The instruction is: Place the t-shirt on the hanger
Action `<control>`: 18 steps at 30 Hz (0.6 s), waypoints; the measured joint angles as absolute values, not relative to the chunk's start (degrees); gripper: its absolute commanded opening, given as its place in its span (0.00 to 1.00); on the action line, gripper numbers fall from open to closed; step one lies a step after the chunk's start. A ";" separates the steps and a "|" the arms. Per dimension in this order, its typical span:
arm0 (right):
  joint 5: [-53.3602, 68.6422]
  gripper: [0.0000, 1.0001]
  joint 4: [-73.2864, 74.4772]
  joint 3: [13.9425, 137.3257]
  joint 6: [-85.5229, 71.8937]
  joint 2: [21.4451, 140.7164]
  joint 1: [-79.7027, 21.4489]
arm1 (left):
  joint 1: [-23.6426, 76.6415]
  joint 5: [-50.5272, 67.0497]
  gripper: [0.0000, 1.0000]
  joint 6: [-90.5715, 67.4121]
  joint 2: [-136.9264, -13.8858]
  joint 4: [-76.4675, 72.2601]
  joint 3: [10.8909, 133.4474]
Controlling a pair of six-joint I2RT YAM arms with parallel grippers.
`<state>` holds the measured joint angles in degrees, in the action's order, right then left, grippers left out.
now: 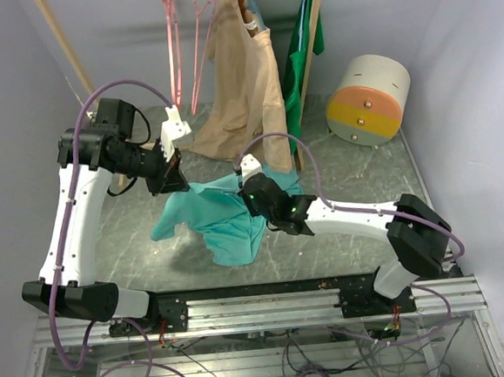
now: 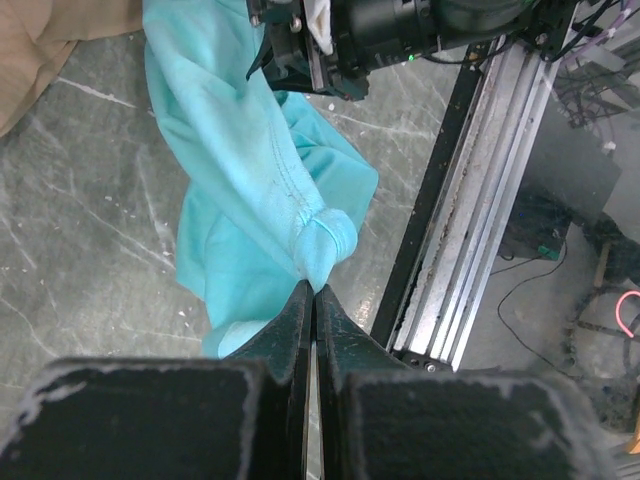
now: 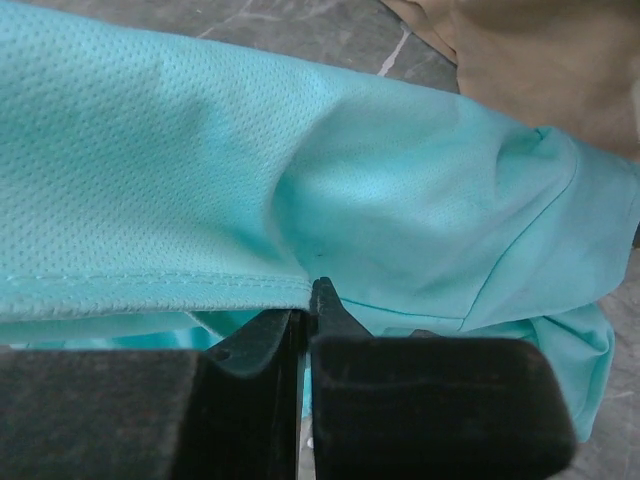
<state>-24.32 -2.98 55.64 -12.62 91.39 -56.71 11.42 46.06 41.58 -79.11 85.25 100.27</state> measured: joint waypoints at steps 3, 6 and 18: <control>-23.77 0.00 -0.69 56.71 -12.60 90.30 -56.75 | 11.44 44.69 0.08 42.59 -78.52 85.25 99.44; -22.68 0.00 2.66 58.37 -12.27 87.61 -56.99 | 11.46 41.89 0.08 44.23 -77.89 85.19 98.96; -16.60 0.00 22.52 77.34 -9.67 80.90 -63.51 | 11.33 30.70 0.08 53.93 -77.45 85.67 100.44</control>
